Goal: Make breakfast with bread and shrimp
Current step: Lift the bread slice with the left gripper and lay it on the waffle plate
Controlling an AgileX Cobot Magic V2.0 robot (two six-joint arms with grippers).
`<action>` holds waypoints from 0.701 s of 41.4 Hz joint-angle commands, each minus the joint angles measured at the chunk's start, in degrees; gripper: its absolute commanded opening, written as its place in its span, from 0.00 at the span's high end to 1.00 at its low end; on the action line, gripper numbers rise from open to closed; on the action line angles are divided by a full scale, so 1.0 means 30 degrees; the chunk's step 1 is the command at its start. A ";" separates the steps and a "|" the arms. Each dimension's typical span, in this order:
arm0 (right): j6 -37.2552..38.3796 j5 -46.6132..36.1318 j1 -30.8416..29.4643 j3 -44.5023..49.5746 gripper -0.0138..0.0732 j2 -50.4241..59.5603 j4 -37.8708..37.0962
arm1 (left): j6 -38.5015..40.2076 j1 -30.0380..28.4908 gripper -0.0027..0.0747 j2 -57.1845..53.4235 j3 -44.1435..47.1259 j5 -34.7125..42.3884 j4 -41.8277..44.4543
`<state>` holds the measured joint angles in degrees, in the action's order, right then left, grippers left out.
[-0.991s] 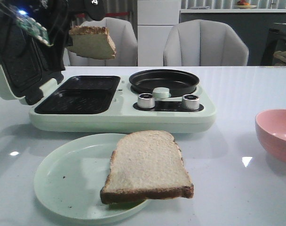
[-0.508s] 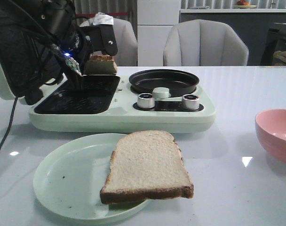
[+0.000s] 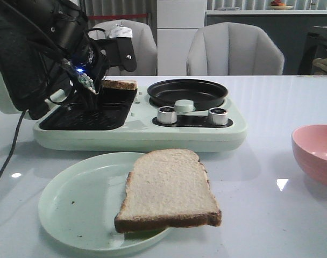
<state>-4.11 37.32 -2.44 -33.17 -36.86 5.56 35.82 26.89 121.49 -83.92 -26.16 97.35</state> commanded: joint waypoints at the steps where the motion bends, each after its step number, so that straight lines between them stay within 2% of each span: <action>1: -0.0124 -0.1436 0.0005 -0.0567 0.31 -0.0142 -0.0012 | 0.0302 -0.0132 0.35 -0.1145 -0.0662 -0.1058 0.0528; 29: -0.0124 -0.1436 0.0005 -0.0567 0.31 -0.0142 -0.0012 | 0.0302 -0.0088 0.35 -0.4346 0.2458 -0.1160 0.0528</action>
<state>-4.11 37.32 -2.44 -33.17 -36.86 5.56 35.82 26.56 113.41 -76.11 -27.46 97.35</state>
